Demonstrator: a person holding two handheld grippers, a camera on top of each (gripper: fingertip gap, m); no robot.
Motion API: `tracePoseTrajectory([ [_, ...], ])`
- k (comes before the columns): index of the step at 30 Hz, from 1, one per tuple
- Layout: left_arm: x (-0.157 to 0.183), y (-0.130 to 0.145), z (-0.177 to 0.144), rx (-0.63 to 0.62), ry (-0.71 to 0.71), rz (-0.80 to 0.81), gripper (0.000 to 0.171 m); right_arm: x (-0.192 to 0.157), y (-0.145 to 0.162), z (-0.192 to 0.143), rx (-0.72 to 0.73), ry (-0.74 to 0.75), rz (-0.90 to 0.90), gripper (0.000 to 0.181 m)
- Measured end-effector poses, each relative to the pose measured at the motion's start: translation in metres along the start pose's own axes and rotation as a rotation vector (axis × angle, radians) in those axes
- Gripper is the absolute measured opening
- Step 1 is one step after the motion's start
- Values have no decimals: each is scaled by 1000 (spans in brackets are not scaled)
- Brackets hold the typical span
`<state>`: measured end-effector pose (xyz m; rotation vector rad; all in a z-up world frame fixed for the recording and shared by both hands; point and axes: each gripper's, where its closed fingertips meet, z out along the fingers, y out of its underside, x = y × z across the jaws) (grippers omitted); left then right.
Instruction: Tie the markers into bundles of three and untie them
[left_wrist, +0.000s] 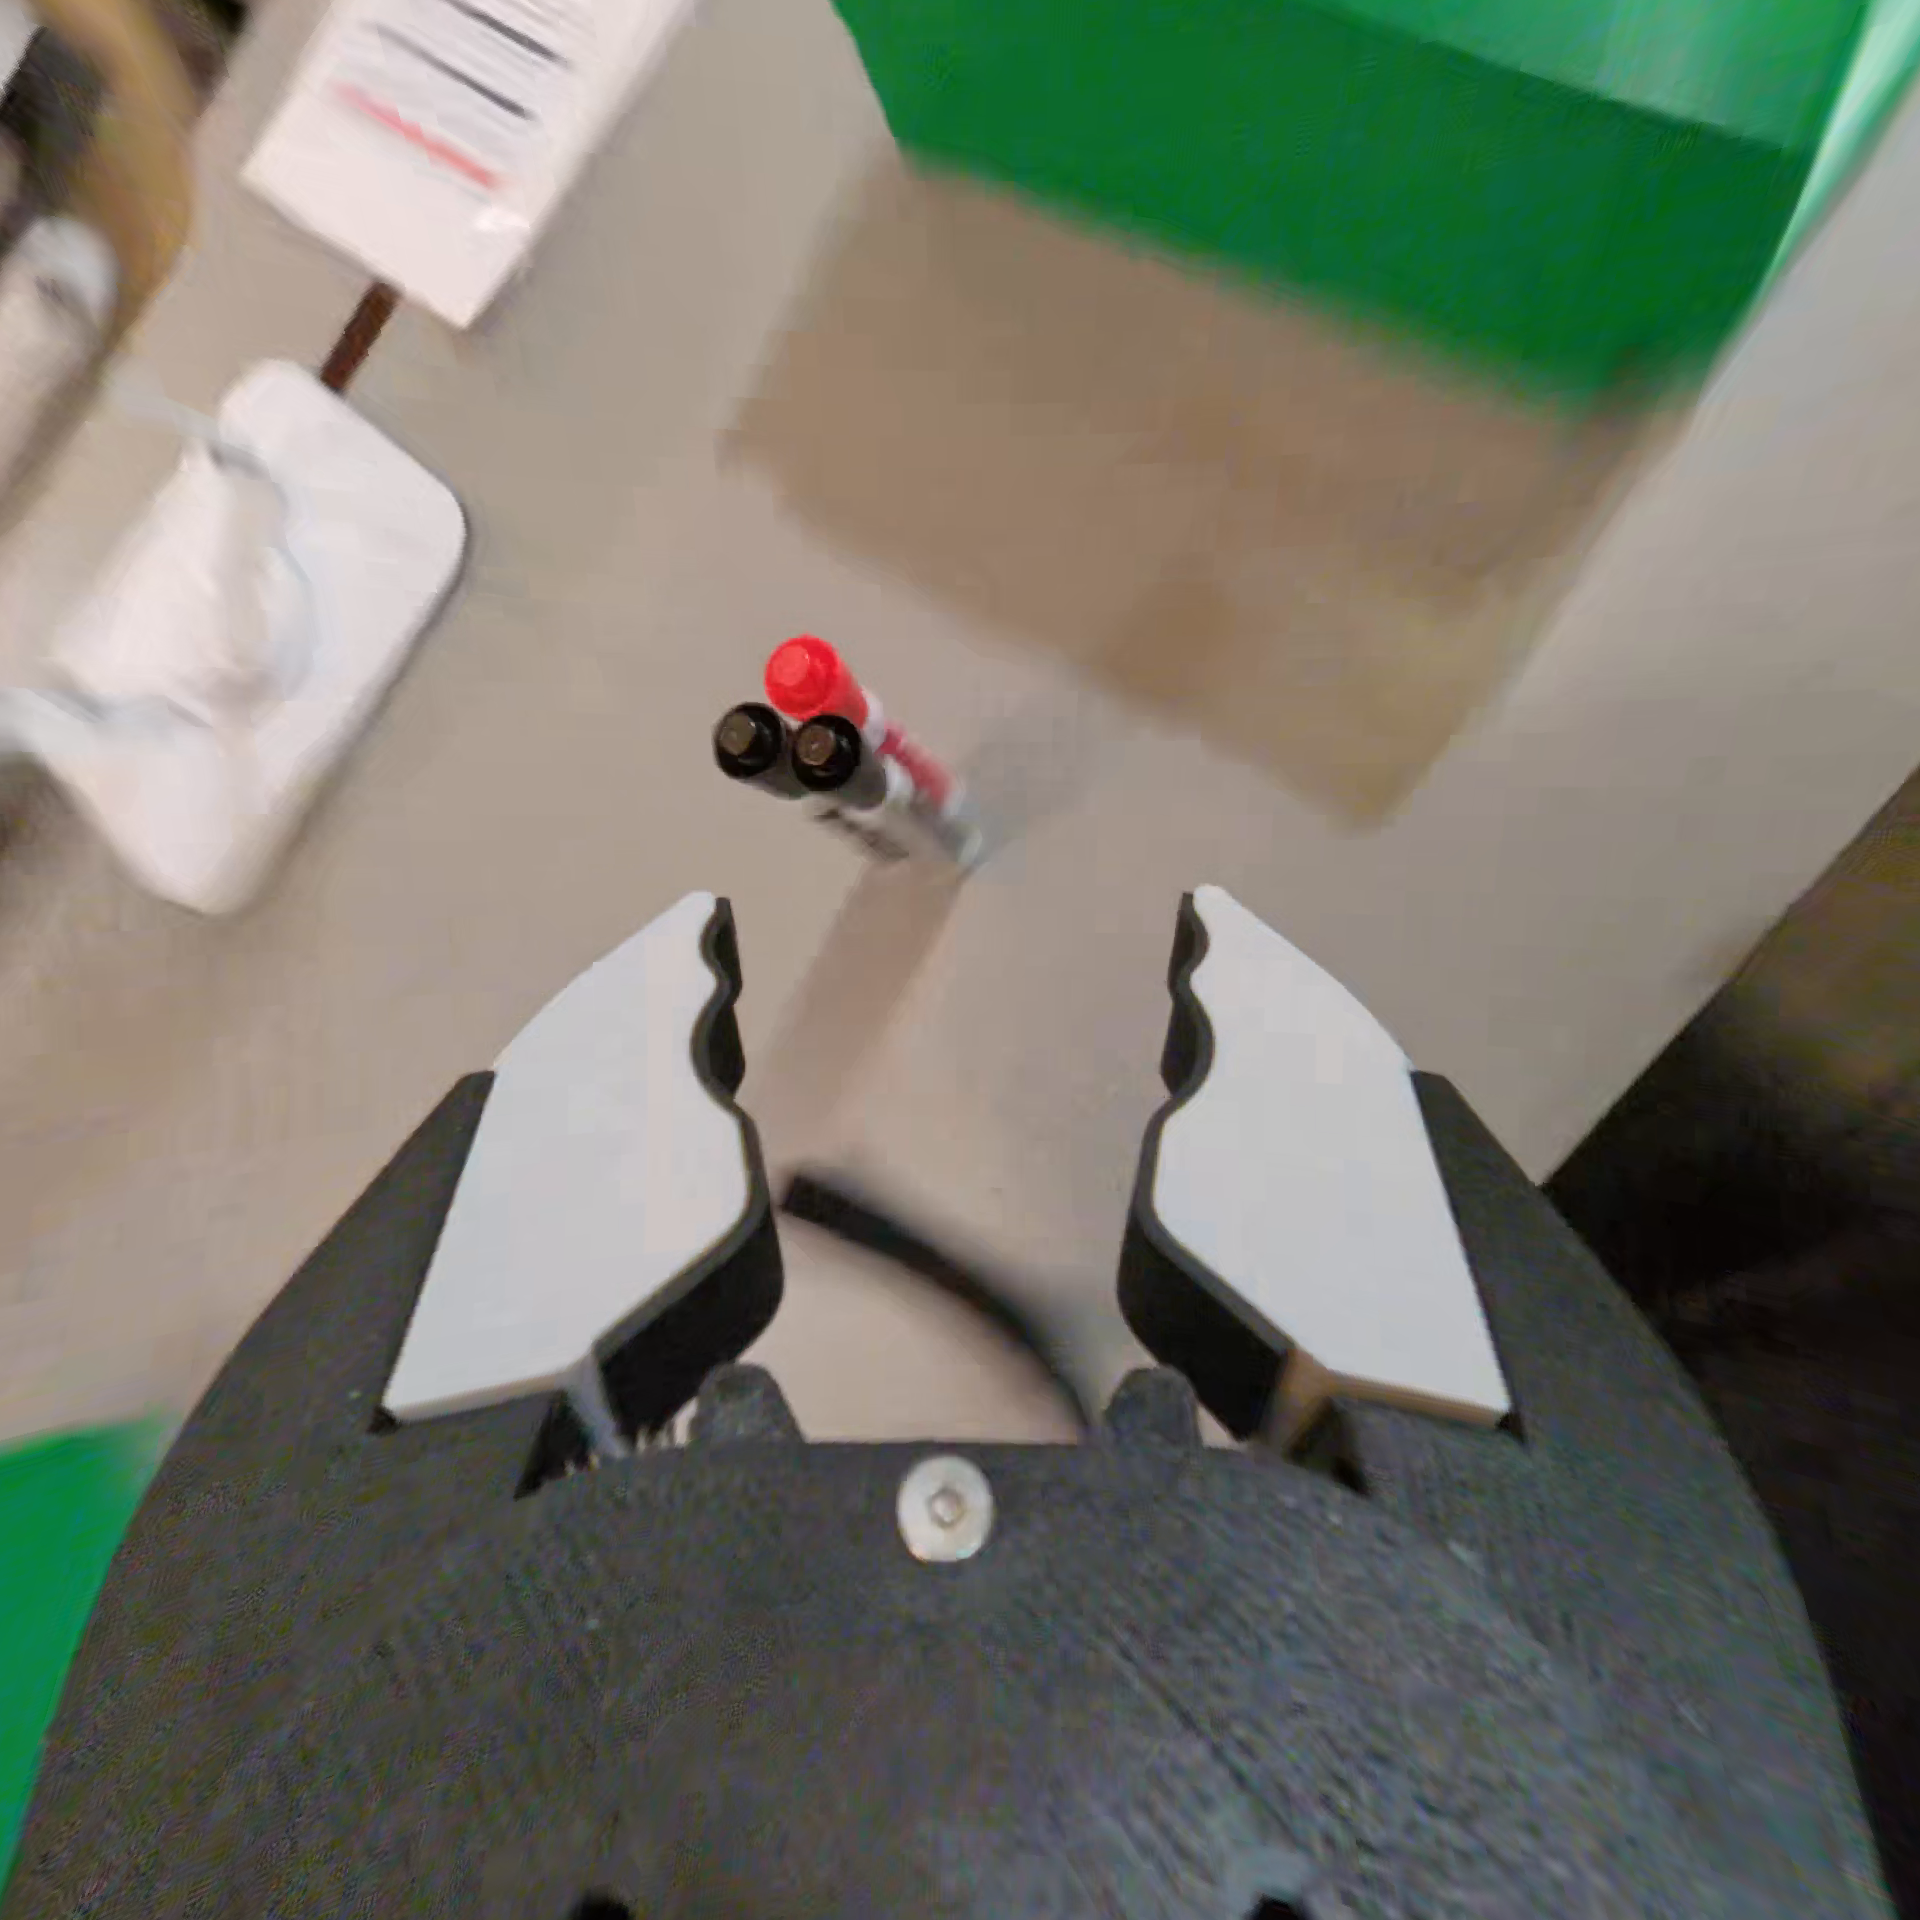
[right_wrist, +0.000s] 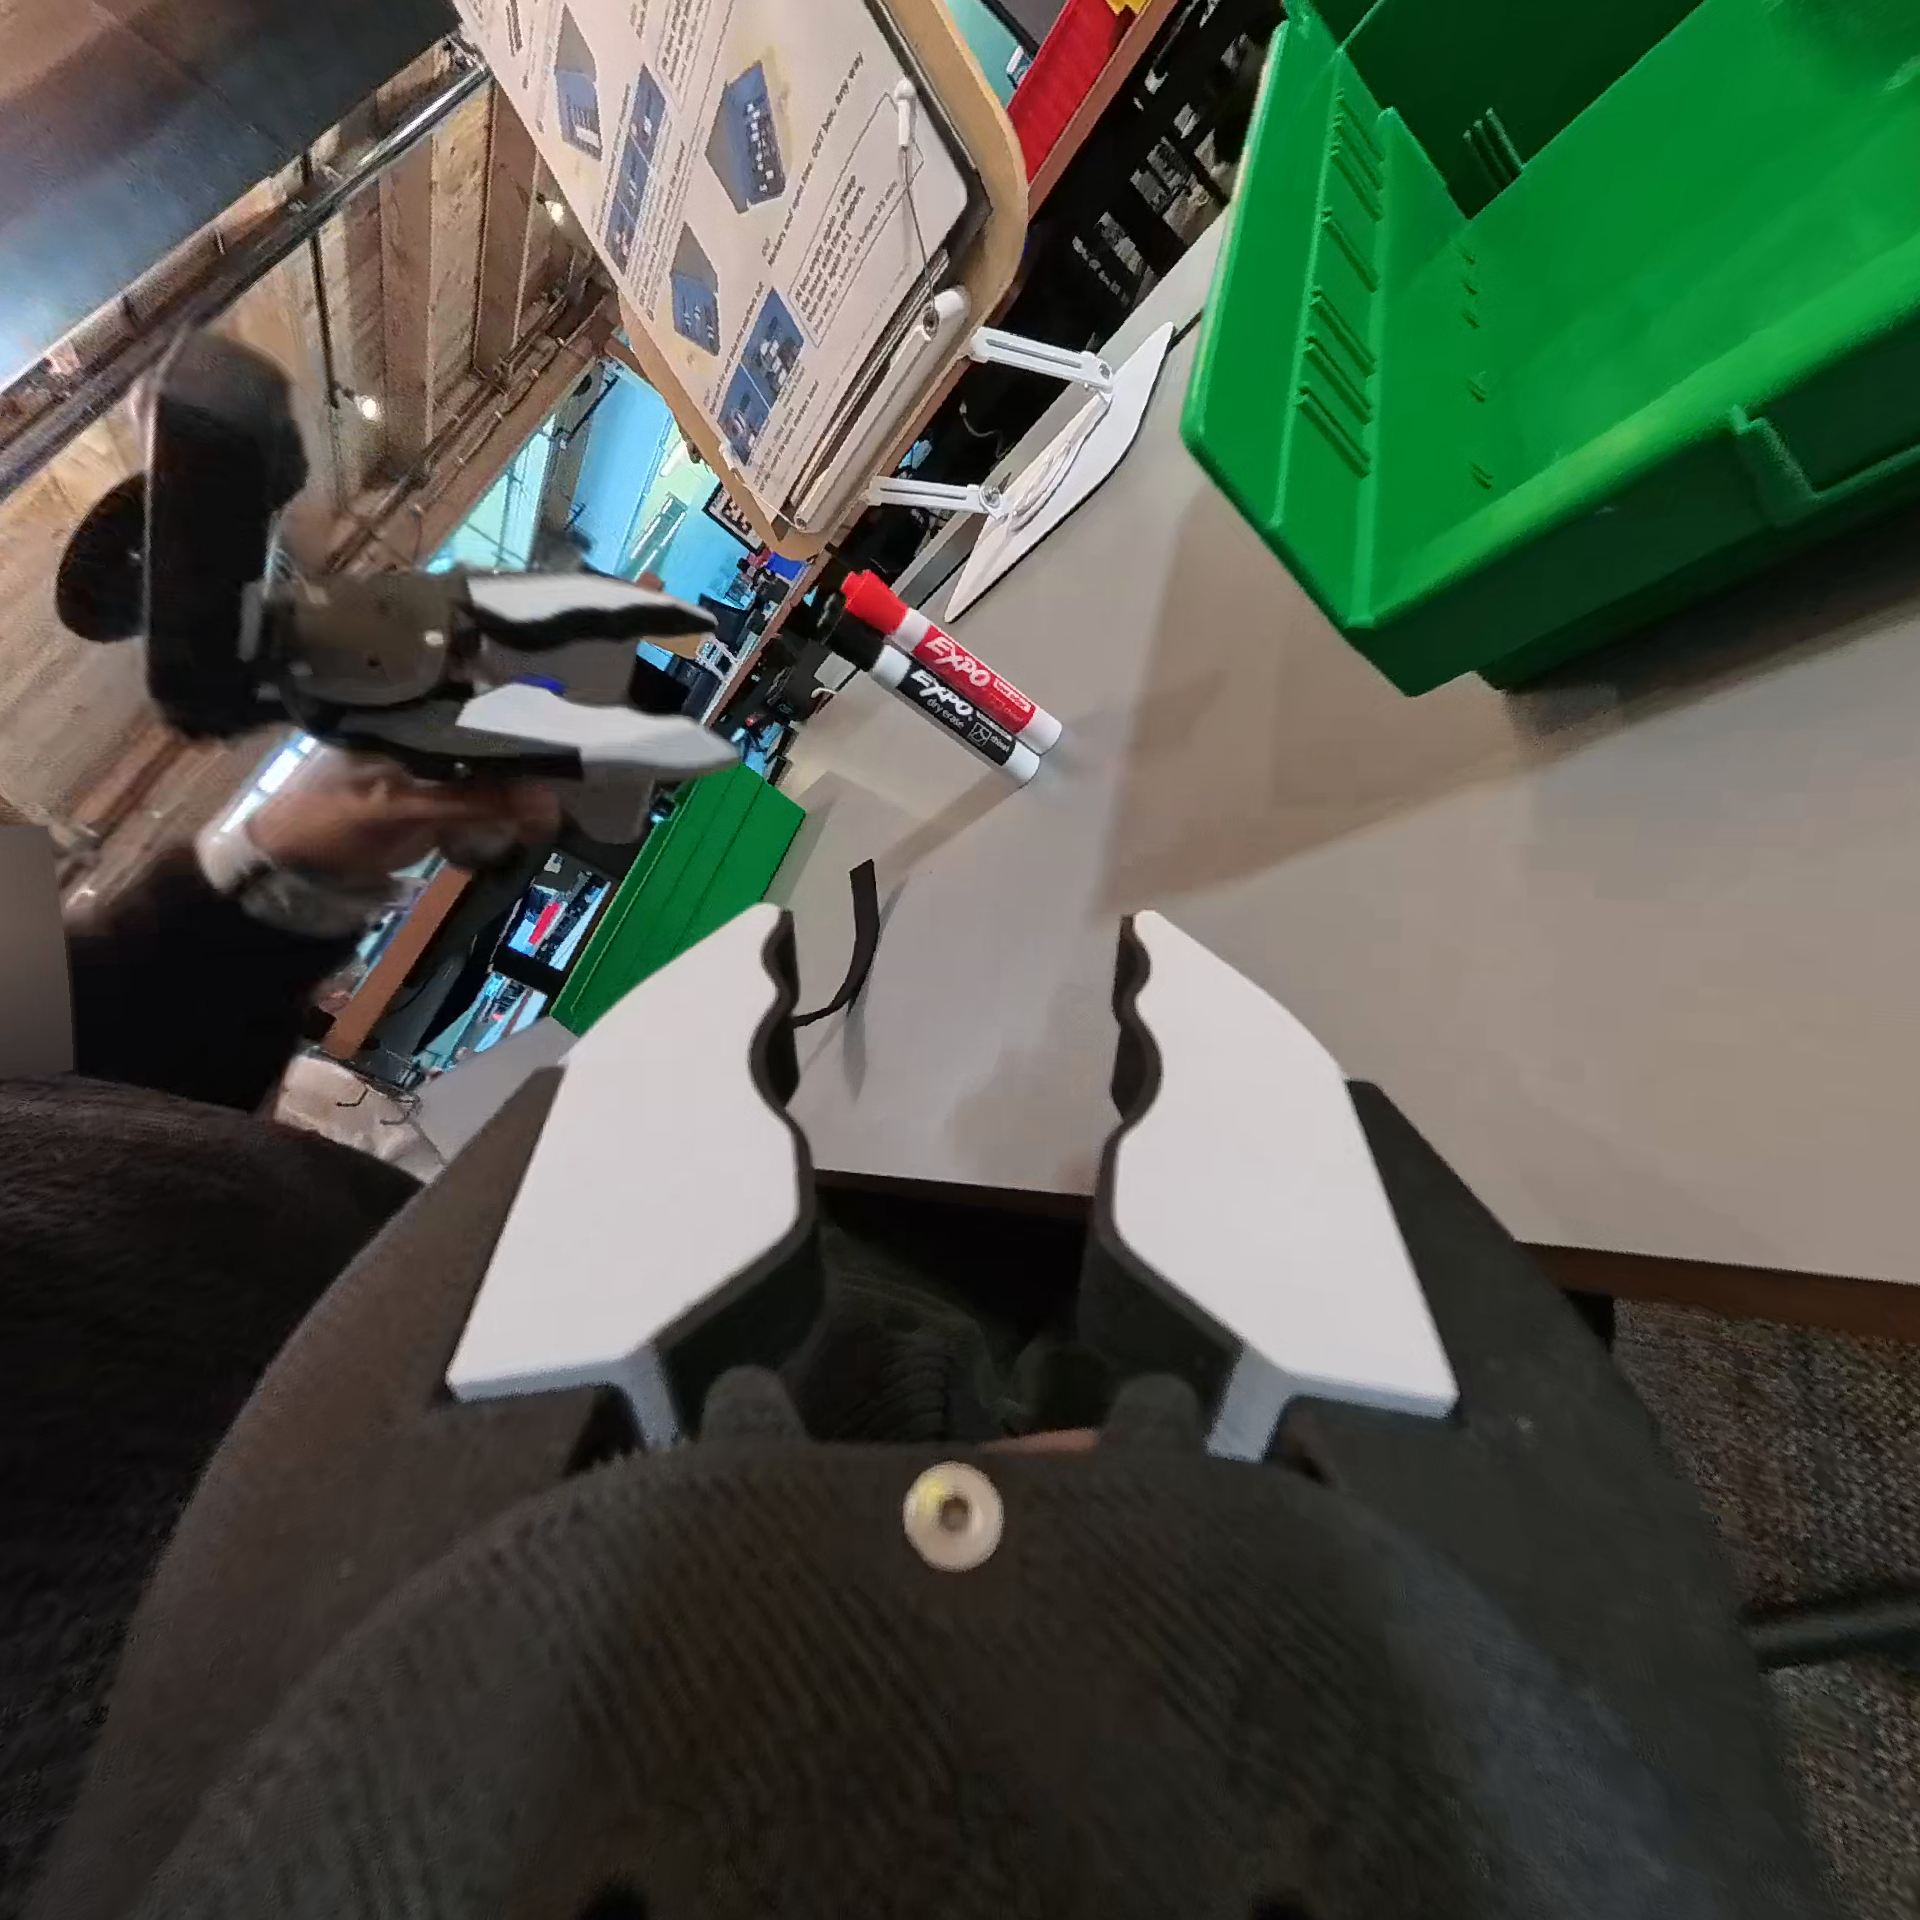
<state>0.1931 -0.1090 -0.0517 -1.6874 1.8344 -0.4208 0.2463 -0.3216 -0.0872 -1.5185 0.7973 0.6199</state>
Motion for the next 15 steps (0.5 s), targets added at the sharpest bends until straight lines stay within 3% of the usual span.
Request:
tracePoseTrajectory([
  [3,6,0,-6,406,165,-720,75,-1,2,1,-11,12,-21,60],
  [6,-1,20,3,533,200,-1016,73,-2,3,2,-18,22,-40,60],
  [9,1,20,3,531,227,-936,76,-4,5,3,-28,32,-60,60],
  [15,-32,7,-20,513,102,-502,75,-7,7,5,-40,51,-102,60],
])
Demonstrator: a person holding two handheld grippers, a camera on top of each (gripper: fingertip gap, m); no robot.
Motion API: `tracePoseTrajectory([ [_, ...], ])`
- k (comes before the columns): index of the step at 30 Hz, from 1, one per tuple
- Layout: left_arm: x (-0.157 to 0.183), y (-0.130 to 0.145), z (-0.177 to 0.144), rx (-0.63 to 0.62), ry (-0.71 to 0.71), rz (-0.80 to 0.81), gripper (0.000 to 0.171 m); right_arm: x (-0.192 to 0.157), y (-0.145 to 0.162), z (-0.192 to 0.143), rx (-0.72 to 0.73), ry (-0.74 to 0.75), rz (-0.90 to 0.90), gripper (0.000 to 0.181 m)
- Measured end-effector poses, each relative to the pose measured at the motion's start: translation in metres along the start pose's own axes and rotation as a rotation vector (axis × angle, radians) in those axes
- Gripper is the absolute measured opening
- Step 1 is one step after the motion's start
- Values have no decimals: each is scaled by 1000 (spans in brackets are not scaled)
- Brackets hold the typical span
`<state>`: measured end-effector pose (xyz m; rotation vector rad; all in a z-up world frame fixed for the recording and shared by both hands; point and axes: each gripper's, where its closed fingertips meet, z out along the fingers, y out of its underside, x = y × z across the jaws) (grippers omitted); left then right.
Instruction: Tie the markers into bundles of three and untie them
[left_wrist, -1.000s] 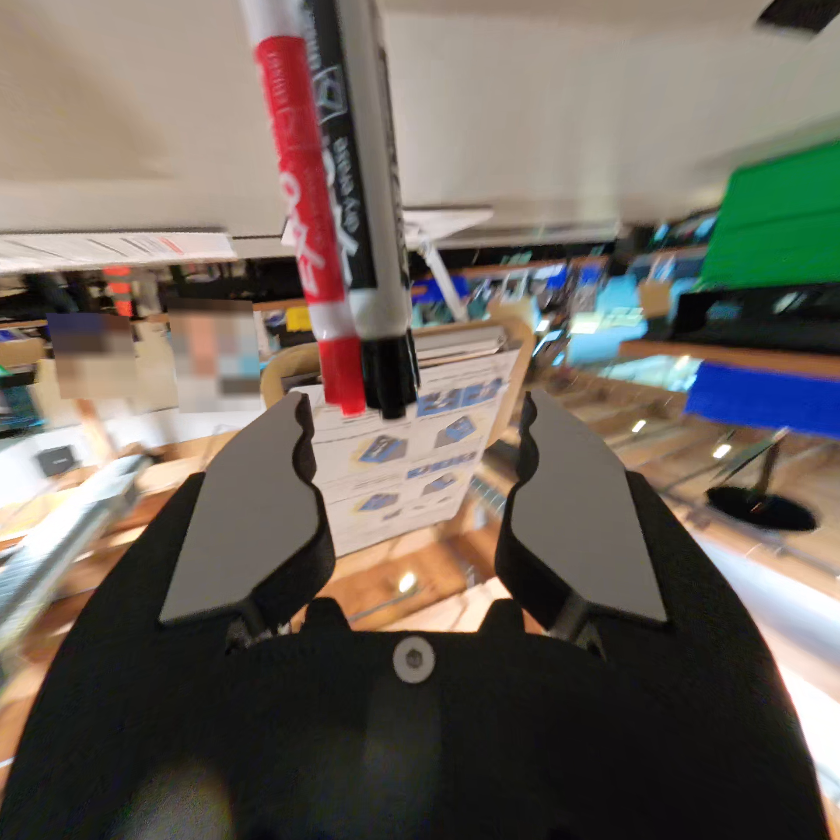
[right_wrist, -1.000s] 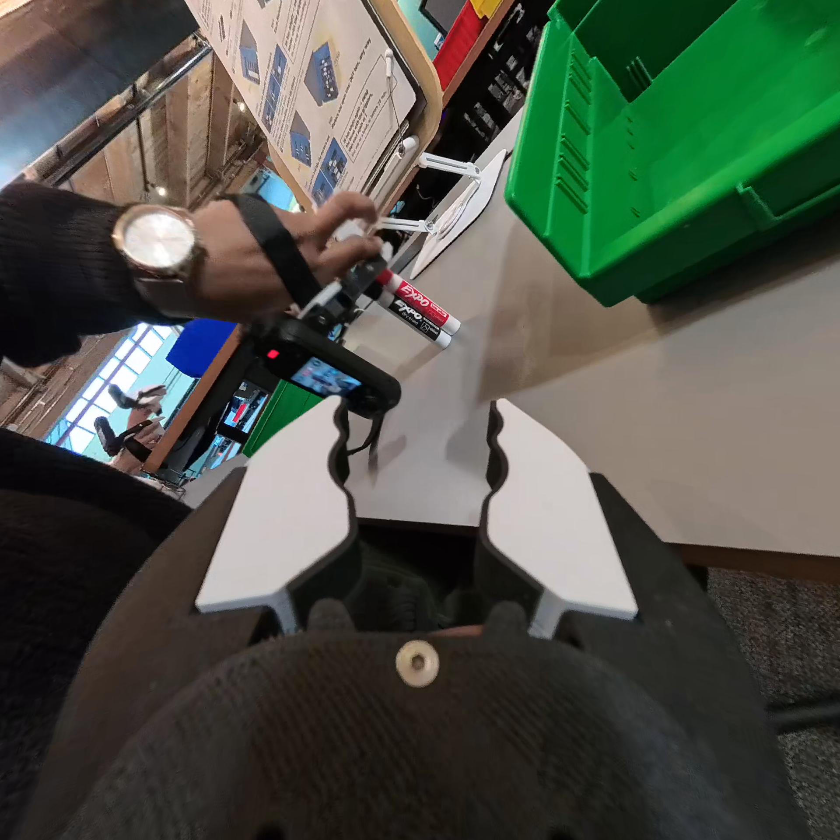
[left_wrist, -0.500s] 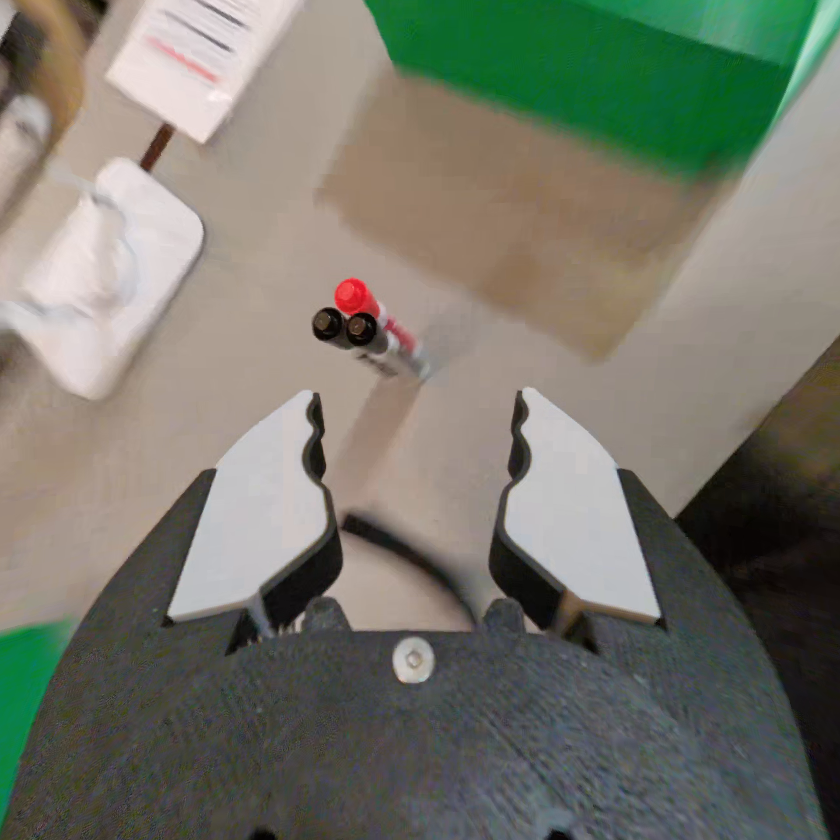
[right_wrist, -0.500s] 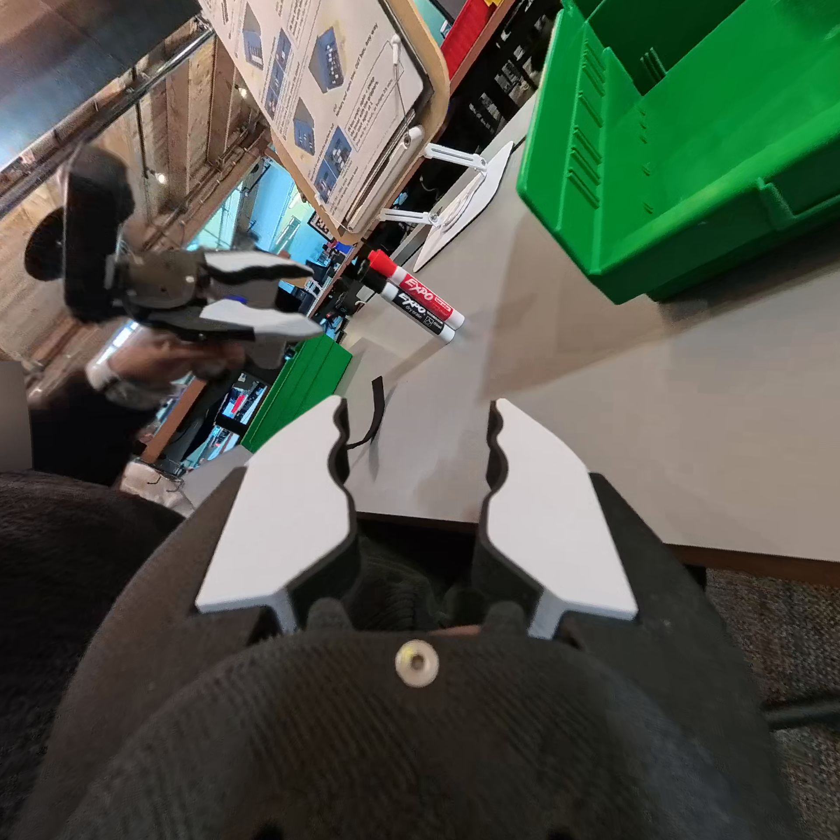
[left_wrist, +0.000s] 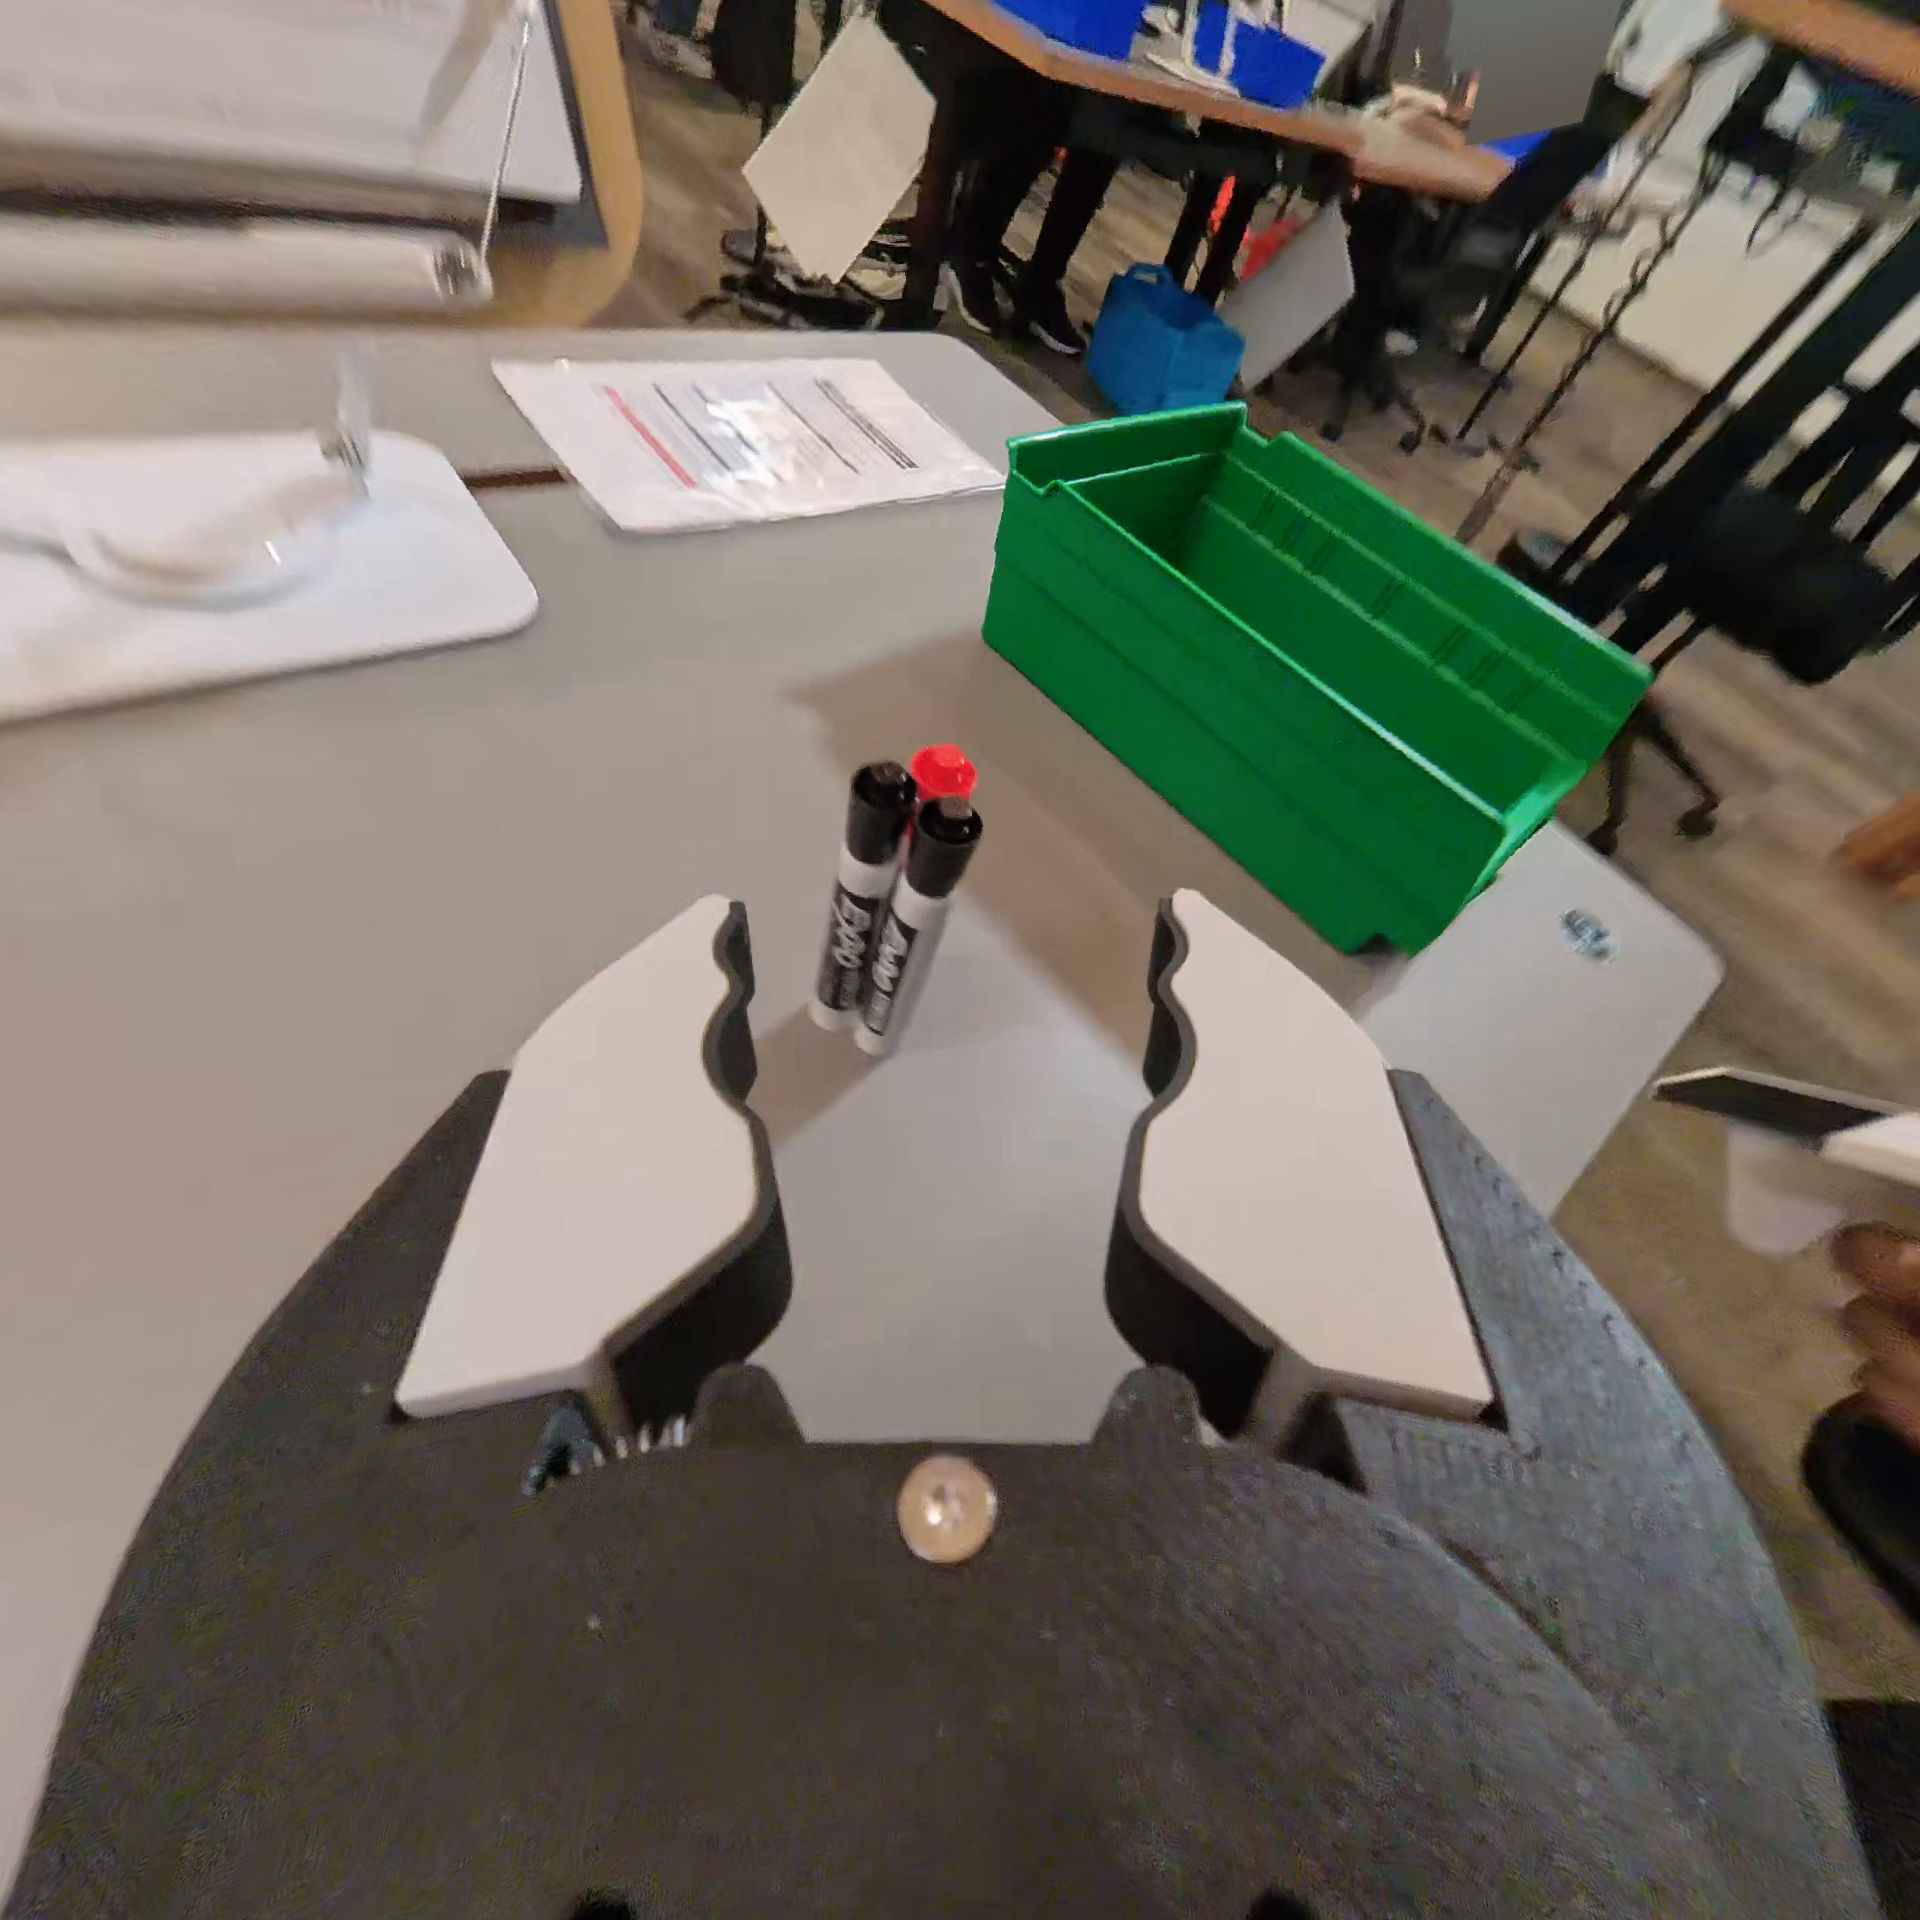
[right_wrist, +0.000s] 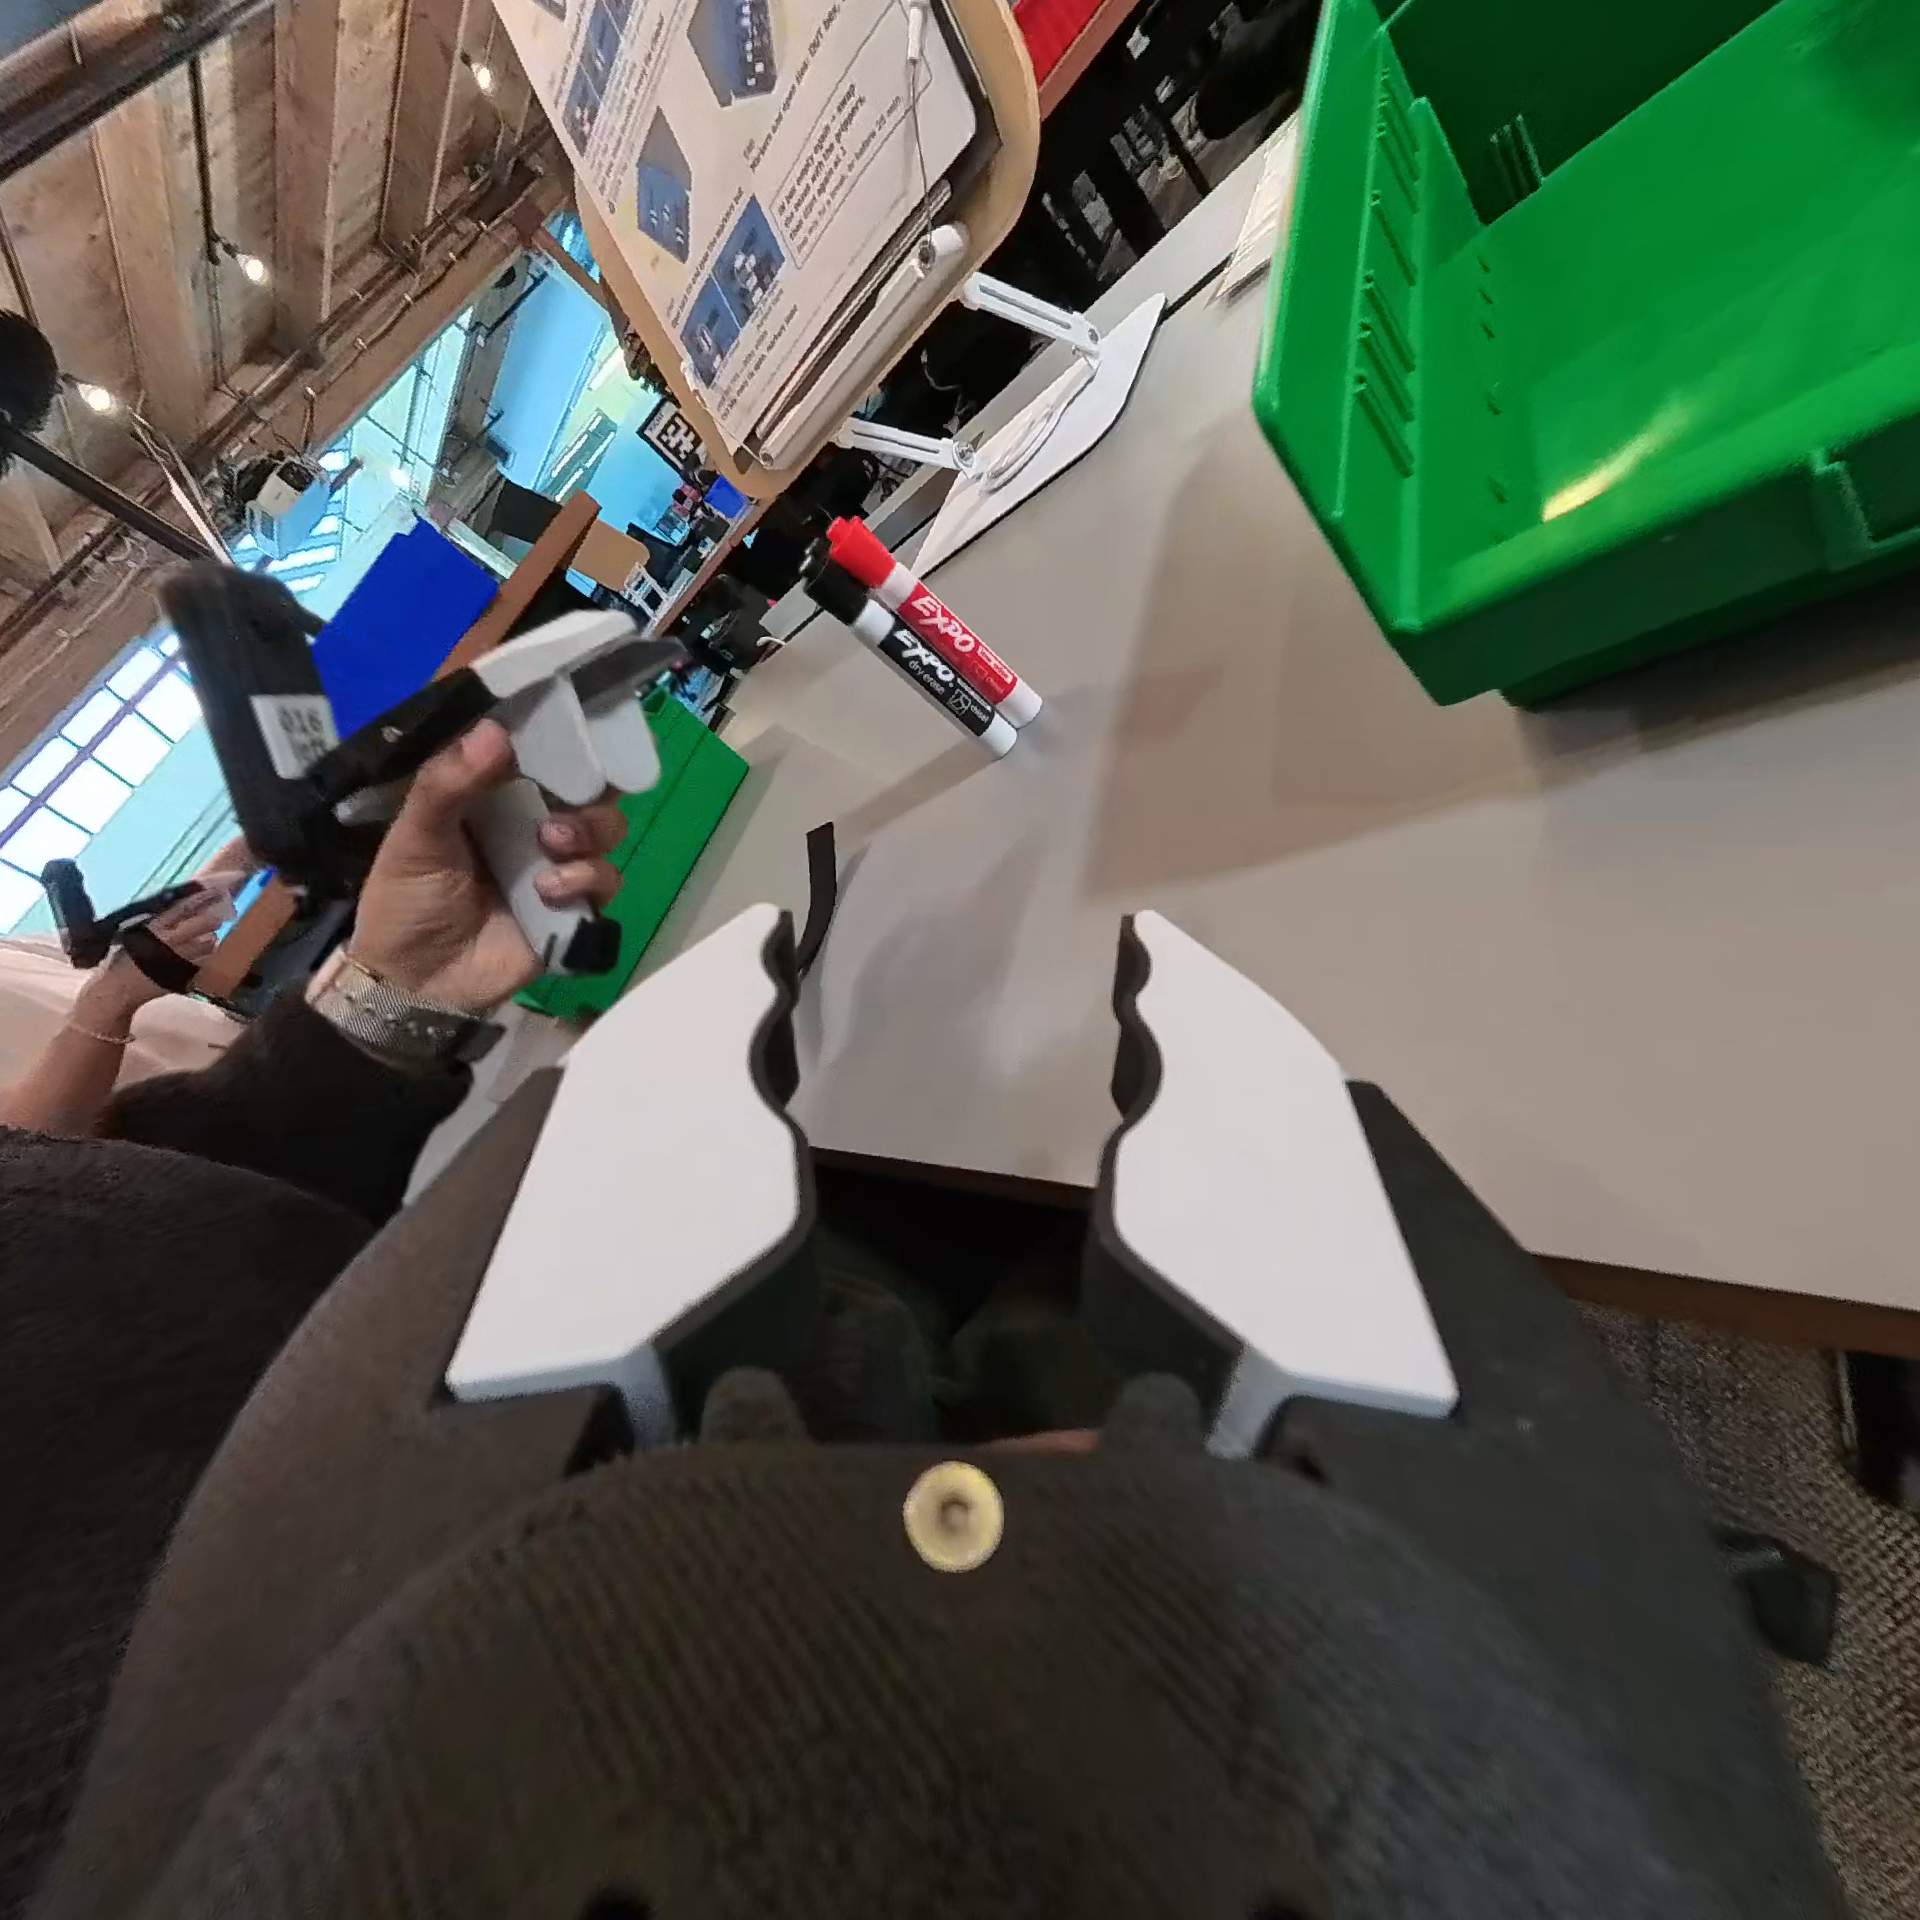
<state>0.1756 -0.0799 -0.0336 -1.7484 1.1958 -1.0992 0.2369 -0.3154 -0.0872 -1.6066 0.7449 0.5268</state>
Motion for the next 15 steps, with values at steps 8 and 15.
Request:
tracePoseTrajectory([
  [8,0,-7,-15,39,117,67,75,-2,4,5,-29,28,-45,59],
  [15,13,6,-34,120,193,151,79,-3,10,11,-68,69,-80,59],
])
